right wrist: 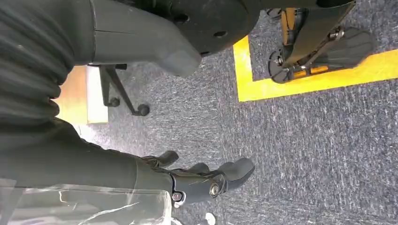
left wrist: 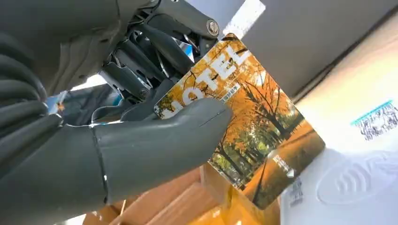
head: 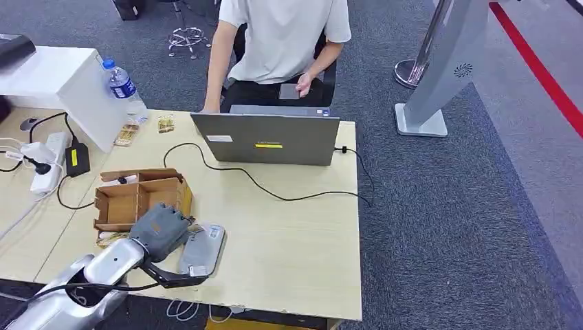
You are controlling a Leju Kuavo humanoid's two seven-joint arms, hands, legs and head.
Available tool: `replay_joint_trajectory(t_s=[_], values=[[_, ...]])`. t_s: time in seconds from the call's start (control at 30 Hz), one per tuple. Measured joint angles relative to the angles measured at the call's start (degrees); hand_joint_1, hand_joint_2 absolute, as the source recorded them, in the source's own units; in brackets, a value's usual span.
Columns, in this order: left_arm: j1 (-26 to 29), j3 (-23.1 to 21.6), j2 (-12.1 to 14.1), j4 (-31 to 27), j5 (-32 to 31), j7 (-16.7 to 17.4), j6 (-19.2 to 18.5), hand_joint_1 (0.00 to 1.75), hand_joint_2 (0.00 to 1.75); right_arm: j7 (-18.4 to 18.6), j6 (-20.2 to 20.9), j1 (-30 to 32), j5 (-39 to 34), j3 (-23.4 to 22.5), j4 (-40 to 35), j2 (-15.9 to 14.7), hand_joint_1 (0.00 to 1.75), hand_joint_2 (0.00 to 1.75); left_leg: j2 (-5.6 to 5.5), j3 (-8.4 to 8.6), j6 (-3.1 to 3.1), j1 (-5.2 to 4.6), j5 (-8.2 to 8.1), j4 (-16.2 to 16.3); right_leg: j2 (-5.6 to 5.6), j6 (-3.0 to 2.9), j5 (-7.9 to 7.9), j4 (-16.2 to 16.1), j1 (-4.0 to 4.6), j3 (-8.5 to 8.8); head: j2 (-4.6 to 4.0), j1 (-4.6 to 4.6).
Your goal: Pass the card to the sensor for recognition and then transmit it.
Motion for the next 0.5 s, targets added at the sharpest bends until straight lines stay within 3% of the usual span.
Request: replay_joint_trajectory(t_s=[0.1, 0.23, 0.43, 0.5], values=[[-0.8, -0.5, -1.1, 0.3, -0.5, 2.0, 6.1, 1.75, 1.75, 0.0, 0.3, 0.0, 0.0, 0.0, 0.0, 0.0, 0.0, 1.75, -0.01, -0.01, 0.0, -0.01, 0.0, 0.0, -0.02, 0.0, 0.0, 0.0, -0.01, 0.01, 0.0, 0.02], [-1.6, -0.8, -2.3, 0.5, -1.3, 3.2, 8.9, 1.75, 1.75, -0.1, 0.3, 0.0, 0.1, 0.0, 0.0, 0.0, 0.0, 1.75, 0.01, 0.02, 0.0, -0.01, 0.0, 0.0, 0.01, -0.01, 0.01, 0.0, -0.01, 0.0, 0.0, 0.0], [-6.0, 1.3, -6.0, -1.4, -5.5, 4.9, 27.7, 1.75, 1.75, 0.0, 1.2, -0.1, 2.8, 1.5, 0.1, 0.0, 0.0, 1.75, -0.14, 0.0, 0.0, 0.0, 0.05, 0.0, -0.13, -0.03, 0.03, 0.0, 0.01, 0.03, 0.0, 0.04], [-9.9, 4.0, -7.0, -1.6, -6.3, 4.2, 30.4, 1.75, 1.75, 0.0, 1.5, -0.2, 4.0, 2.5, 0.1, 0.0, 0.0, 1.75, -0.14, 0.0, -0.07, 0.01, 0.1, 0.0, -0.15, -0.1, 0.08, 0.0, 0.02, 0.03, 0.0, 0.02]])
